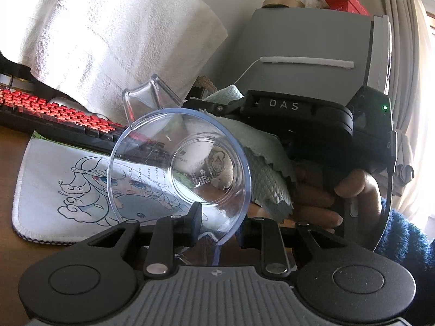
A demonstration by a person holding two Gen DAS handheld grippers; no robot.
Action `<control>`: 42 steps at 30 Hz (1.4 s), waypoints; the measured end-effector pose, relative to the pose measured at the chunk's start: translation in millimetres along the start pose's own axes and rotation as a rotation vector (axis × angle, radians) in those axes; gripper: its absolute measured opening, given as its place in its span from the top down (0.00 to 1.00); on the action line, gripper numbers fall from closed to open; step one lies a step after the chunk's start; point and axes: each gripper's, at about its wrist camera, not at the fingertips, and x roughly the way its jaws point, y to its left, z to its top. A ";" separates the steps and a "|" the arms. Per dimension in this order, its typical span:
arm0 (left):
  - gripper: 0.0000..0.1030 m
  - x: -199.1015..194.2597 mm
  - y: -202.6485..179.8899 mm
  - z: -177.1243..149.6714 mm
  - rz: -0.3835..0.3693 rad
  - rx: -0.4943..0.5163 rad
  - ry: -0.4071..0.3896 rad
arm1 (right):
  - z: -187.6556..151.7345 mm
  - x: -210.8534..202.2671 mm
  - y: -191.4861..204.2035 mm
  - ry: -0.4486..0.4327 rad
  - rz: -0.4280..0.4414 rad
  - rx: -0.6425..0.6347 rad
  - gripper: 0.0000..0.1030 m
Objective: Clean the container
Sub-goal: 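Rub the cloth along the jug's side near the rim with the right tool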
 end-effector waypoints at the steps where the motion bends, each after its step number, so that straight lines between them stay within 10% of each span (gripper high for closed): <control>1: 0.75 0.1 -0.2 -0.1 0.000 0.003 0.001 | -0.9 -1.2 2.1 -0.002 -0.009 -0.001 0.84; 13: 0.75 1.8 -1.4 -0.4 0.007 0.022 0.007 | -21.0 -38.3 42.7 -0.019 0.092 -0.068 0.83; 42: 0.75 1.6 -0.1 -0.4 0.004 0.022 0.008 | -17.6 -21.6 28.3 -0.048 0.007 -0.118 0.83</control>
